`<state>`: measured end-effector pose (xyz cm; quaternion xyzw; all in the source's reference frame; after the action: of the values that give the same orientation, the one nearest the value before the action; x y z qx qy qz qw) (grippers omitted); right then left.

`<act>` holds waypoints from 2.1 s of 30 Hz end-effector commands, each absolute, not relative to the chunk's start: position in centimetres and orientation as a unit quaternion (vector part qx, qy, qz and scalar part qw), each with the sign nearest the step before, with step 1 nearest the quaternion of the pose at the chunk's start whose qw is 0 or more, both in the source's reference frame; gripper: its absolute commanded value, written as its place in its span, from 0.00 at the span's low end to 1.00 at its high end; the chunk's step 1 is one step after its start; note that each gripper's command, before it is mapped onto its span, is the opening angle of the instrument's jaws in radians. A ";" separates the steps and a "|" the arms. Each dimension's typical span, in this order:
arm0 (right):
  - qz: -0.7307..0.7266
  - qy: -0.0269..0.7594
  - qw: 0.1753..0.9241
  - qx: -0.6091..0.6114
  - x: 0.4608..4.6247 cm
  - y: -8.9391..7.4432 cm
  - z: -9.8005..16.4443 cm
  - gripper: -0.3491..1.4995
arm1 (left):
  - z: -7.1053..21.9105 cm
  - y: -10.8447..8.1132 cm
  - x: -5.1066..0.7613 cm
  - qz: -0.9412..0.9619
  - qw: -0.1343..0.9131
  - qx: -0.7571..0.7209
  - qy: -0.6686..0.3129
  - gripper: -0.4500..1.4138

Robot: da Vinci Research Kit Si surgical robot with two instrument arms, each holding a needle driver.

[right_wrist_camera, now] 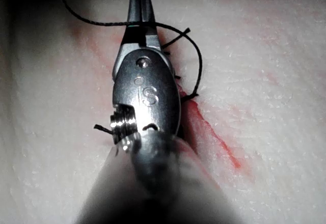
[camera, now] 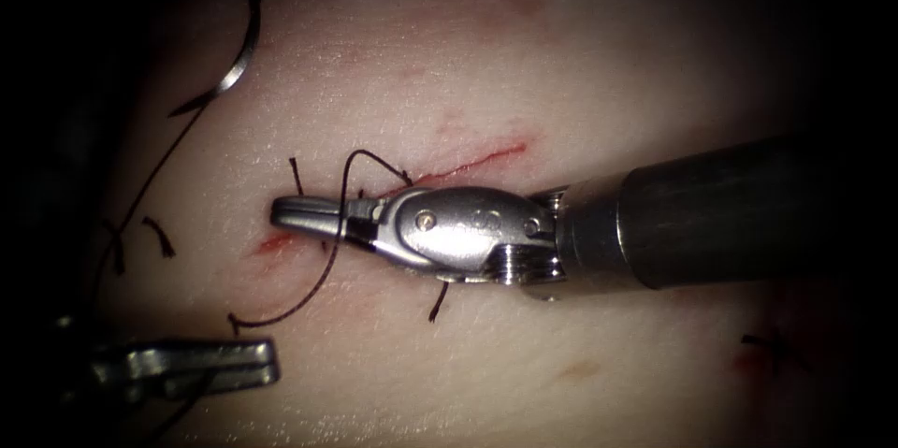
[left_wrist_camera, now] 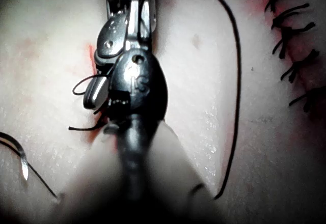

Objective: Wound Closure

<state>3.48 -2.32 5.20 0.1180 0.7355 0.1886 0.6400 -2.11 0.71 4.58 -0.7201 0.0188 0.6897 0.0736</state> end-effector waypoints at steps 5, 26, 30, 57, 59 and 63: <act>0.202 0.768 0.592 0.139 3.42 -2.3 5.2 0.00 | 4.9 0.8 -2.16 0.697 0.083 -0.712 0.021 0.00; 0.183 0.801 0.477 0.313 2.99 -1.8 5.3 0.00 | 5.9 1.3 -2.22 0.704 0.092 -0.704 0.031 0.00; 0.175 0.802 0.464 0.332 2.96 -1.7 5.3 0.00 | 6.0 1.4 -2.22 0.706 0.097 -0.701 0.031 0.00; -0.095 0.658 0.607 0.436 3.03 -1.9 5.3 0.00 | 6.3 1.9 -2.41 0.713 0.116 -0.691 0.034 0.00; -0.128 0.637 0.626 0.432 3.07 -2.0 5.3 0.00 | 6.3 1.9 -2.41 0.714 0.115 -0.690 0.033 0.00; -0.184 0.602 0.651 0.424 3.09 -2.1 5.4 0.29 | 6.3 1.9 -2.40 0.713 0.117 -0.691 0.028 0.00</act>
<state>3.02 -2.09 5.34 0.4215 0.5982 -0.1894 0.6547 -2.35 1.85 6.26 -0.6906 0.0276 0.7132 0.1165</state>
